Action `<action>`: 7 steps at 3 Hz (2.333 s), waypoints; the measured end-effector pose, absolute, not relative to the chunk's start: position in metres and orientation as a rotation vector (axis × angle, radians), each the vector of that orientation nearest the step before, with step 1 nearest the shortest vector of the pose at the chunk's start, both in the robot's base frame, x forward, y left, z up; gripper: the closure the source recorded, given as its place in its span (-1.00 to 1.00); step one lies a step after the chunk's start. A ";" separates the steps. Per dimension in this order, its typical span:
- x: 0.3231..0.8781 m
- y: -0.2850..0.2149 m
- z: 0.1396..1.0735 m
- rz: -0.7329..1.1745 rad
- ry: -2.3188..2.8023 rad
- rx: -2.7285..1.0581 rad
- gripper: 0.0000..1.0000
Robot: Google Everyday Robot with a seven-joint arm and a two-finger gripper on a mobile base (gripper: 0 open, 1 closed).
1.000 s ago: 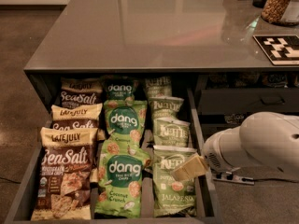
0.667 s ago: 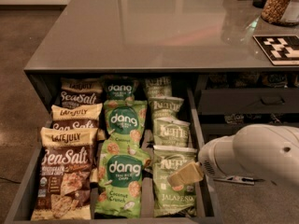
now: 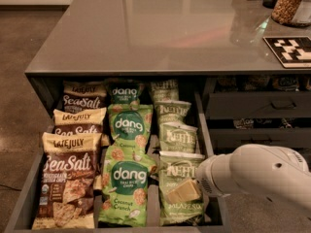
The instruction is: Pick green jalapeno chip bag from top drawer and place on counter
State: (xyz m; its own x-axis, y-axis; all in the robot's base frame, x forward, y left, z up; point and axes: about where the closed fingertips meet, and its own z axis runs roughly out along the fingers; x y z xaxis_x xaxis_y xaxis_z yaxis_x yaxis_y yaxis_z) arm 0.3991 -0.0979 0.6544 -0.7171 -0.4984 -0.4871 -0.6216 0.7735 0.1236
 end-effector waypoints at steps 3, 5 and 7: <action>0.392 -0.097 0.681 0.366 2.490 -0.849 -1.00; 0.380 -0.077 0.689 0.359 2.431 -0.883 -1.00; 0.373 -0.053 0.663 0.316 2.414 -0.870 -1.00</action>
Offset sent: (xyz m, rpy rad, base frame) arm -0.0079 -0.0083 0.0653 -0.0093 -0.1017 0.0018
